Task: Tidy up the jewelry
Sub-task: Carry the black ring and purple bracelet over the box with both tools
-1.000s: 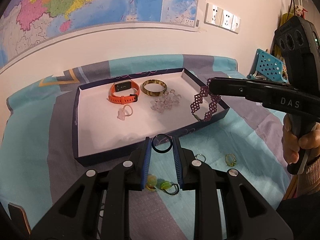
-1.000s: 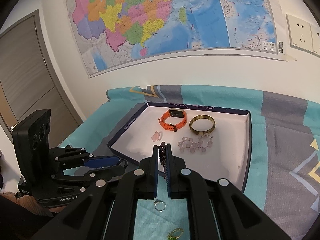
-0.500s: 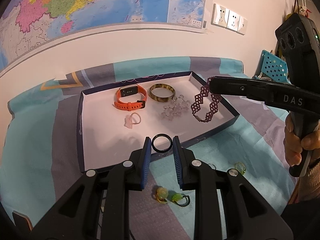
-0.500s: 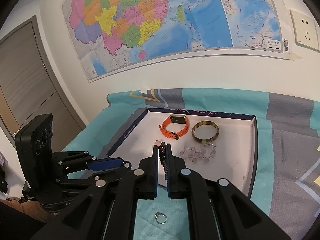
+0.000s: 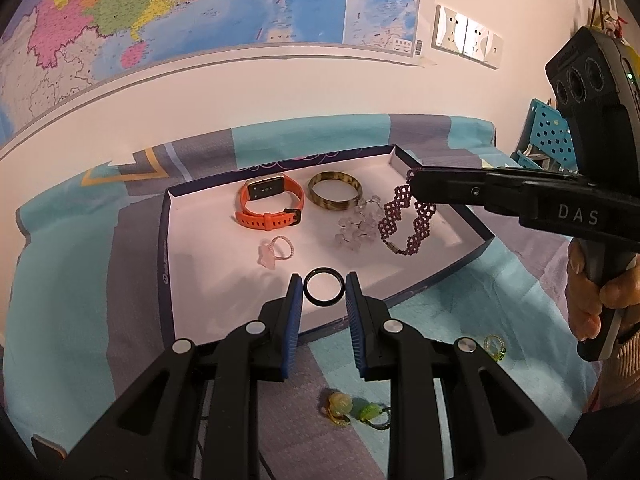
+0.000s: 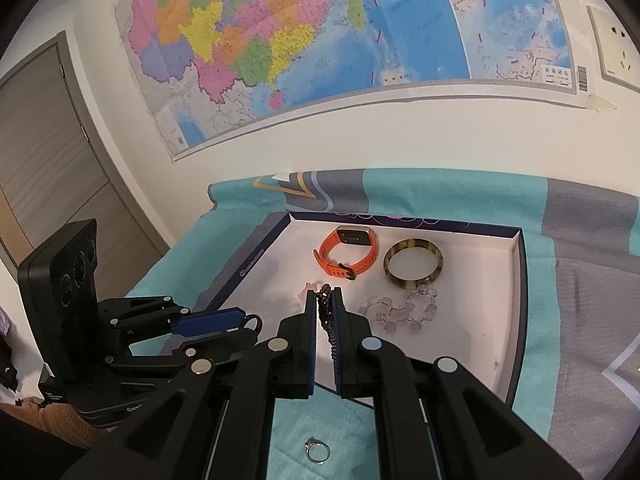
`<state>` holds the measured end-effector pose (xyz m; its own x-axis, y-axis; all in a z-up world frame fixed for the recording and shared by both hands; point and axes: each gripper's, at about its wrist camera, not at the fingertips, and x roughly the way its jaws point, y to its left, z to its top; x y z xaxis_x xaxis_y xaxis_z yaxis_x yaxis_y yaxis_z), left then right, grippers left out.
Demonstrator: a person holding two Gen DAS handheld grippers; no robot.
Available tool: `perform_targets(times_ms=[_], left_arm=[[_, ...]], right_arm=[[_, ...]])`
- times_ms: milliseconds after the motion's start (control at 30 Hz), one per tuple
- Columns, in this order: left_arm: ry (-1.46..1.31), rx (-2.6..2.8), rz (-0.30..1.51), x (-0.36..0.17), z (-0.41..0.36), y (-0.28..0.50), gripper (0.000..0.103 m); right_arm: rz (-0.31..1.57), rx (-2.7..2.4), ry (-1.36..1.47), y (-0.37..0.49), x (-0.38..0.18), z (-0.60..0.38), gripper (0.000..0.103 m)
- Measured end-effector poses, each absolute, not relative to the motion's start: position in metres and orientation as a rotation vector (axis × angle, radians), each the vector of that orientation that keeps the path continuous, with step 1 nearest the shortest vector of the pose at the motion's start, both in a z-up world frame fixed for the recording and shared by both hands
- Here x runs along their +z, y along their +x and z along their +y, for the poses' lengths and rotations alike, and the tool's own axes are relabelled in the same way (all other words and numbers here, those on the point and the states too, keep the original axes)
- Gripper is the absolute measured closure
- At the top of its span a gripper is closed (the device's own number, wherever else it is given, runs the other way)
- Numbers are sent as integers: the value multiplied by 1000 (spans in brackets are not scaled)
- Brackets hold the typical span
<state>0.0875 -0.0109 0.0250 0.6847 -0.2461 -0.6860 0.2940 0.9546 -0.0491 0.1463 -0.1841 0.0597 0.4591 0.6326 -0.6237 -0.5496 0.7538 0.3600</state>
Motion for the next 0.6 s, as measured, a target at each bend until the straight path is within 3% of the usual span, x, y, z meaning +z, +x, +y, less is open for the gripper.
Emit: perform_targets(times_ms=[600], left_arm=[[72,-286,792,17,-9,104,81]], right_arm=[[848,732,134,158,49,-176,97]])
